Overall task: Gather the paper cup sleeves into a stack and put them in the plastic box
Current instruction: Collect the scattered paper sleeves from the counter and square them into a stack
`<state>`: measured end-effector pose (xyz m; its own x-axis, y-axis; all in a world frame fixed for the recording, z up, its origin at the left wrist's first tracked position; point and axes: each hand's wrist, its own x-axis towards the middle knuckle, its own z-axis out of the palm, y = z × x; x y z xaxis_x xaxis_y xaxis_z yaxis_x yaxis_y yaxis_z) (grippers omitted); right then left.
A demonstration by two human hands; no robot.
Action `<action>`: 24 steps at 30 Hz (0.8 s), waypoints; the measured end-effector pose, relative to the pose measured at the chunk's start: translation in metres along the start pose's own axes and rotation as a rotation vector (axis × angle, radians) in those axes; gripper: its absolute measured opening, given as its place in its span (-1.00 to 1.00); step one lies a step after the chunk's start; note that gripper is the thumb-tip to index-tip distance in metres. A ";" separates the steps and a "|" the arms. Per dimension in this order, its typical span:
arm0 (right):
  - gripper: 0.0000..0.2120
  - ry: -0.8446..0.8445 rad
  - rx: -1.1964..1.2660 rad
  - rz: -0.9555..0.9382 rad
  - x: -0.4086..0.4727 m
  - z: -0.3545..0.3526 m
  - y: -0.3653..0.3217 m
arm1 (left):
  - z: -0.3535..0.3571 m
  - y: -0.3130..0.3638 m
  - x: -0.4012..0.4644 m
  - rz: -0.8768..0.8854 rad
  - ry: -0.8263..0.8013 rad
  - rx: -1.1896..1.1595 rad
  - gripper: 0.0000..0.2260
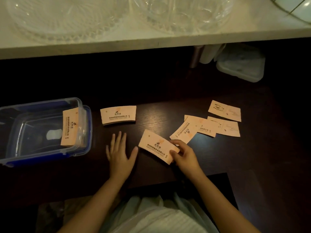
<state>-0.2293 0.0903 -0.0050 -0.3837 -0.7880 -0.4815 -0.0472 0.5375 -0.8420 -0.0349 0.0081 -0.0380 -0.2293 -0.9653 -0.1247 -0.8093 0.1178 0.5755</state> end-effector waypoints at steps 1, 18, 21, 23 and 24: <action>-0.73 -0.013 -0.005 -0.009 0.000 -0.004 0.000 | -0.002 0.011 0.002 -0.035 0.025 -0.183 -0.47; -0.22 0.675 -0.551 0.248 0.035 0.009 -0.008 | -0.030 0.048 0.005 -0.567 -0.027 -1.163 -0.85; -0.34 0.664 -0.547 0.254 0.033 0.011 0.000 | -0.033 0.045 0.004 -0.560 -0.009 -1.161 -0.85; -0.46 0.645 -0.507 0.239 0.032 0.004 0.005 | -0.033 0.046 0.004 -0.549 -0.002 -1.161 -0.85; -0.53 0.638 -0.472 0.219 0.032 -0.002 0.007 | -0.033 0.047 0.005 -0.548 0.002 -1.161 -0.85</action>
<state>-0.2434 0.0695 -0.0256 -0.8727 -0.4053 -0.2722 -0.2390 0.8408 -0.4857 -0.0558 0.0011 0.0151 -0.0162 -0.8236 -0.5670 0.1471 -0.5628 0.8134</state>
